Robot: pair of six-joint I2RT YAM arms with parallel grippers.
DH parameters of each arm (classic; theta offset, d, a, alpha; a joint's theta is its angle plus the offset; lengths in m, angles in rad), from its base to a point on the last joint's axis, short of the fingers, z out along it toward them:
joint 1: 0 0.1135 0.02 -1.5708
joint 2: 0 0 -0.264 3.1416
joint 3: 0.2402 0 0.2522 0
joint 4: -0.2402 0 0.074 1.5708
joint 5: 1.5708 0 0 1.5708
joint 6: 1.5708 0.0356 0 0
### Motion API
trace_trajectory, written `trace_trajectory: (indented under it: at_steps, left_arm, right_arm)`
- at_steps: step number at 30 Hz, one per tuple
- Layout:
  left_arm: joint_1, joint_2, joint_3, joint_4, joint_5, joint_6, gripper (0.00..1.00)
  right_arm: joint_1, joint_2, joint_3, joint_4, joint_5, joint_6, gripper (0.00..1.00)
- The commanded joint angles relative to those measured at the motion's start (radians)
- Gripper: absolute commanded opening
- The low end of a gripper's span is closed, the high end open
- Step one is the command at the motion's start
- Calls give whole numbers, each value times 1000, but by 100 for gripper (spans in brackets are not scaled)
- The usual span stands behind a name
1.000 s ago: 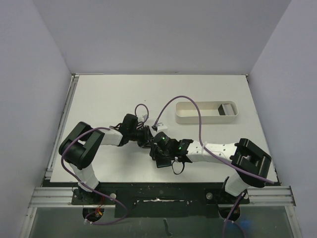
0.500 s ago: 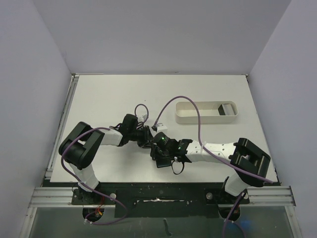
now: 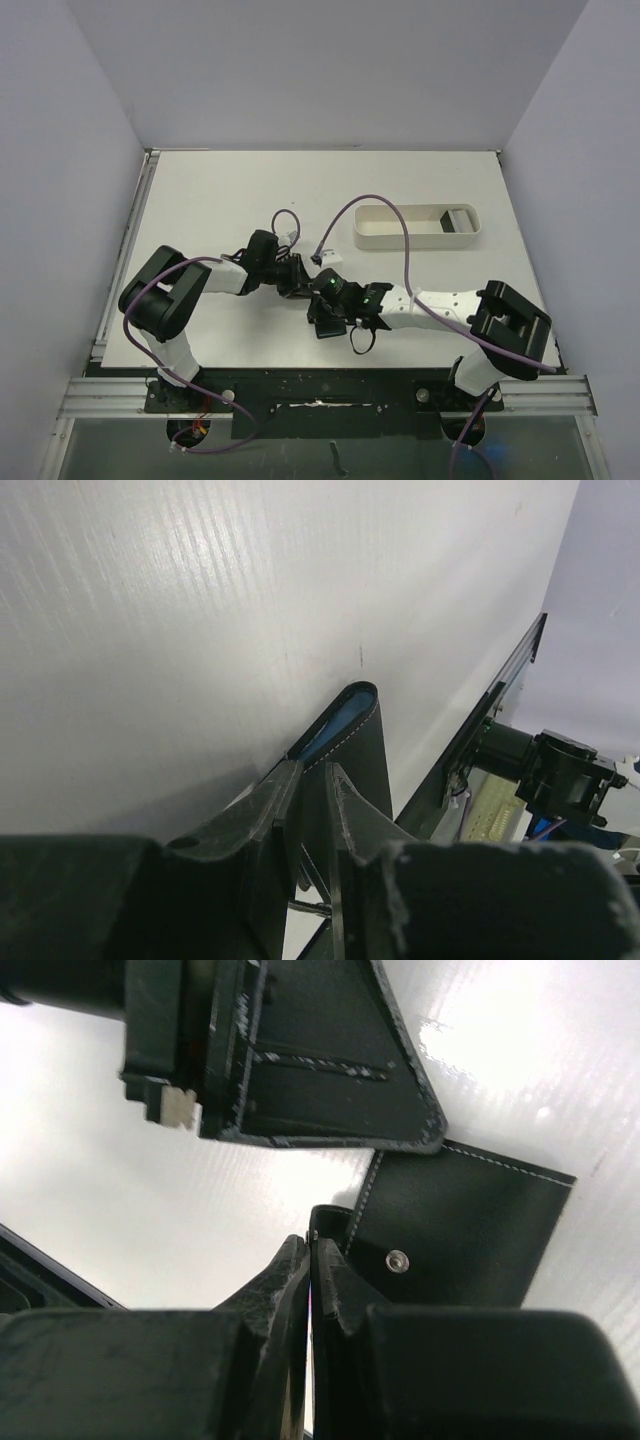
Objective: Put the credit cards into the card holder
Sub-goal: Close the card holder at the center of the board.
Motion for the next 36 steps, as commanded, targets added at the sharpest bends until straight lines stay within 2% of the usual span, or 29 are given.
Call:
trace_trajectory:
  at_steps: [1, 21, 36]
  left_arm:
    - [-1, -19, -4, -15, -30, 43, 15]
    - [-10, -4, -10, -13, -48, 59, 14]
    - [-13, -1, -15, -8, -51, 64, 14]
  right_arm:
    - [7, -77, -34, 31, 63, 14, 0]
    - [-1, -157, -136, 19, 159, 90, 0]
    - [-24, -165, -215, 70, 202, 123, 0]
